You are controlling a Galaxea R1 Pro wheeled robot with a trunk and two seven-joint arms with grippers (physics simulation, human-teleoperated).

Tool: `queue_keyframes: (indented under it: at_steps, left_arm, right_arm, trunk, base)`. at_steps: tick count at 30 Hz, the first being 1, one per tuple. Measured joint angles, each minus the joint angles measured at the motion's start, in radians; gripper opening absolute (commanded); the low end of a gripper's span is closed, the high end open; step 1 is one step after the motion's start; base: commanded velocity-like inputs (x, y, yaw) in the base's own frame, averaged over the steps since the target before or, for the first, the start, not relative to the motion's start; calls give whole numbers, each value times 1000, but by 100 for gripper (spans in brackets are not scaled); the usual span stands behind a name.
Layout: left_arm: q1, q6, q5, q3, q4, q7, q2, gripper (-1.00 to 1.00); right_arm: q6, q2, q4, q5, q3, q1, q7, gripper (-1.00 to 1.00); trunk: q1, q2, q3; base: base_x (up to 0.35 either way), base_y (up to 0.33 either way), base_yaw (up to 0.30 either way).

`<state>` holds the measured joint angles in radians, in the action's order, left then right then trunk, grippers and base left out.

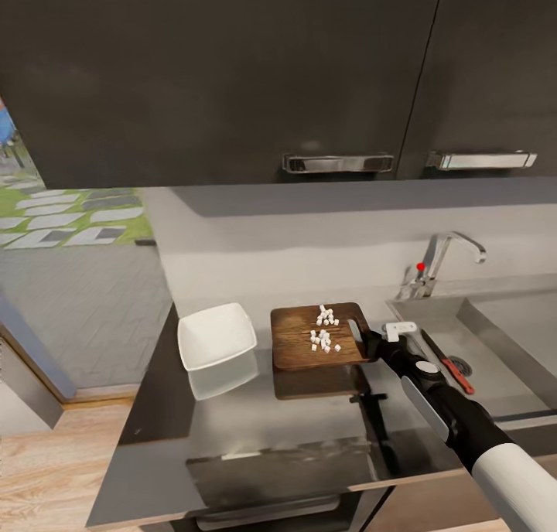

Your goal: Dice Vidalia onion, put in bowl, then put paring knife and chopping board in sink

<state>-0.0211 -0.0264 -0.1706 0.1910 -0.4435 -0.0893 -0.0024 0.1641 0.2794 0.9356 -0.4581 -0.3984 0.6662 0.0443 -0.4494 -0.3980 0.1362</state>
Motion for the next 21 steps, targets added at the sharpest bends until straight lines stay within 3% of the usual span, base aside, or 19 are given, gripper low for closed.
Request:
queue_keyframes:
  at_steps: [21]
  left_arm:
    - [0,0,0,0,0,-1,0,100]
  right_arm:
    - [0,0,0,0,0,0,0,-100]
  trunk:
    - [0,0,-33]
  base:
    - [0,192,0]
